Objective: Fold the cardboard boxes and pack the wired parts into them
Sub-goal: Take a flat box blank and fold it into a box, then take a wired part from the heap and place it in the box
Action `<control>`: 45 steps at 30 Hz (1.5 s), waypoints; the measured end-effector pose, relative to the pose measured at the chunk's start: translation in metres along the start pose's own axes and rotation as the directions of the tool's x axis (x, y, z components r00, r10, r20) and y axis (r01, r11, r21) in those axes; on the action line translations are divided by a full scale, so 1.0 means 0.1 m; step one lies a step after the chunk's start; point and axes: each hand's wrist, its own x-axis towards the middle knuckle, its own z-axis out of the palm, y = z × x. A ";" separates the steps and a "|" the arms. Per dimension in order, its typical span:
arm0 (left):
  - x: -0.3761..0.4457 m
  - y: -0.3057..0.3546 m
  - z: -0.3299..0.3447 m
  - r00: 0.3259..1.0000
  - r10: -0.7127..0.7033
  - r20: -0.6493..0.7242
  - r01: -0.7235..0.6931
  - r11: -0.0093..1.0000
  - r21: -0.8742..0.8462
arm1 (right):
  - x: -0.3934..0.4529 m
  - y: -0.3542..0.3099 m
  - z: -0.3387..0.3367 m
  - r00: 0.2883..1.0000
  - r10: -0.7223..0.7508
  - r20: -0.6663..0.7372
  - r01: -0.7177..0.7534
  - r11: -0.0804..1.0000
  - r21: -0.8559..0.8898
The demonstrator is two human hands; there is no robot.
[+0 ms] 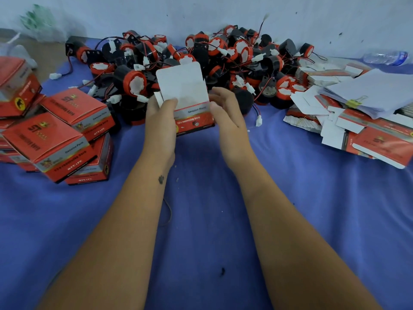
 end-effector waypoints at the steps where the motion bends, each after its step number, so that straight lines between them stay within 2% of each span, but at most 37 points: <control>1: 0.01 0.01 -0.01 0.999 0.032 -0.027 -0.032 0.999 -0.014 | 0.00 0.02 -0.02 0.999 0.027 -0.032 -0.029 0.998 -0.062; 3: 0.03 0.01 -0.04 0.993 0.054 -0.109 -0.058 0.998 -0.028 | 0.05 0.08 -0.10 0.990 0.014 -0.137 -0.059 0.941 -0.334; 4: 0.03 0.01 -0.05 0.986 0.054 -0.155 -0.059 0.998 -0.028 | 0.08 0.12 -0.16 0.989 -0.001 -0.146 -0.075 0.855 -0.513; 6: 0.04 0.00 -0.06 0.976 0.041 -0.213 -0.048 0.999 -0.027 | 0.12 0.17 -0.26 0.993 0.093 -0.075 -0.115 0.569 -0.814; 7: 0.05 0.00 -0.07 0.974 0.034 -0.222 -0.042 0.999 -0.031 | 0.12 0.19 -0.29 0.985 0.168 -0.037 -0.108 0.440 -0.891; 8: 0.05 0.00 -0.06 0.974 0.031 -0.222 -0.040 0.999 -0.036 | 0.11 0.21 -0.29 0.975 0.220 -0.004 -0.085 0.359 -0.929; 10: 0.03 0.00 -0.06 0.976 0.042 -0.212 -0.046 0.999 -0.015 | 0.10 0.22 -0.26 0.977 0.212 0.025 -0.043 0.310 -0.950; 14: 0.02 -0.03 -0.05 0.979 0.064 -0.195 -0.058 0.998 0.037 | 0.11 0.16 -0.27 0.997 0.052 -0.049 -0.063 0.322 -0.945; 17: 0.03 -0.03 -0.05 0.978 0.057 -0.201 -0.050 0.998 0.036 | 0.10 0.13 -0.29 0.994 0.065 -0.093 -0.110 0.327 -0.939; 19: 0.03 -0.03 -0.05 0.978 0.050 -0.205 -0.043 0.998 0.039 | 0.08 0.12 -0.30 0.990 0.054 -0.127 -0.137 0.269 -0.953; 21: 0.03 -0.04 -0.05 0.977 0.047 -0.207 -0.040 0.998 0.039 | 0.08 0.10 -0.36 0.974 0.015 -0.227 -0.225 0.209 -0.952; 25: 0.04 -0.05 -0.05 0.978 0.045 -0.203 -0.035 0.998 0.050 | 0.06 0.02 -0.51 0.869 -0.092 -0.486 -0.454 0.241 -0.858; 27: 0.05 -0.05 -0.05 0.978 0.047 -0.205 -0.037 0.998 0.053 | 0.05 0.01 -0.54 0.827 -0.137 -0.545 -0.495 0.279 -0.823; 29: 0.05 -0.06 -0.04 0.977 0.050 -0.209 -0.040 0.998 0.054 | 0.06 -0.01 -0.52 0.807 -0.207 -0.553 -0.477 0.325 -0.817; 32: 0.05 -0.07 -0.03 0.973 0.053 -0.224 -0.045 0.998 0.043 | 0.09 0.02 -0.46 0.852 -0.290 -0.436 -0.309 0.395 -0.865; 35: 0.04 -0.07 -0.02 0.970 0.066 -0.235 -0.059 0.998 0.037 | 0.11 0.12 -0.38 0.951 -0.136 -0.279 -0.167 0.534 -0.829; 37: 0.04 -0.08 -0.02 0.972 0.073 -0.225 -0.064 0.997 0.047 | 0.12 0.18 -0.38 0.972 -0.004 -0.234 -0.196 0.537 -0.821; 39: 0.04 -0.09 -0.02 0.977 0.079 -0.200 -0.066 0.995 0.070 | 0.15 0.21 -0.41 0.968 0.044 -0.248 -0.230 0.551 -0.802; 41: 0.03 -0.10 -0.02 0.982 0.085 -0.169 -0.070 0.993 0.096 | 0.18 0.21 -0.42 0.960 0.030 -0.280 -0.242 0.595 -0.766; 45: 0.00 -0.12 0.00 0.990 0.081 -0.116 -0.065 0.989 0.135 | 0.20 0.22 -0.40 0.941 -0.035 -0.337 -0.250 0.599 -0.761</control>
